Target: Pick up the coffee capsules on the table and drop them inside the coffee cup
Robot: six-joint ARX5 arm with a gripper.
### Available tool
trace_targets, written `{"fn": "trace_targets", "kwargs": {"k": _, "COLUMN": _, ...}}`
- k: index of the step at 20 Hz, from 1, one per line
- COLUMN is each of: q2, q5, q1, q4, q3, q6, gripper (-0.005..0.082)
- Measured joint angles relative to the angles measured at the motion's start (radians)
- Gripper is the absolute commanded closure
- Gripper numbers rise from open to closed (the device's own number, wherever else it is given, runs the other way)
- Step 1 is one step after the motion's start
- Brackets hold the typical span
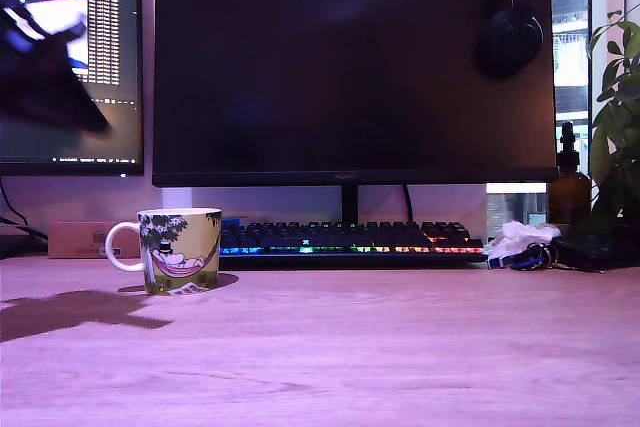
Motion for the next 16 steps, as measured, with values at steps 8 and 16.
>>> {"fn": "trace_targets", "kwargs": {"k": 8, "q2": -0.27, "q5": 0.003, "q1": 0.005, "q4": -0.008, "q3": -0.136, "q6": -0.052, "gripper": 0.0793}}
{"fn": "trace_targets", "kwargs": {"k": 16, "q2": -0.523, "q5": 0.001, "q1": 0.005, "q4": -0.065, "q3": -0.219, "q6": -0.107, "gripper": 0.0793}}
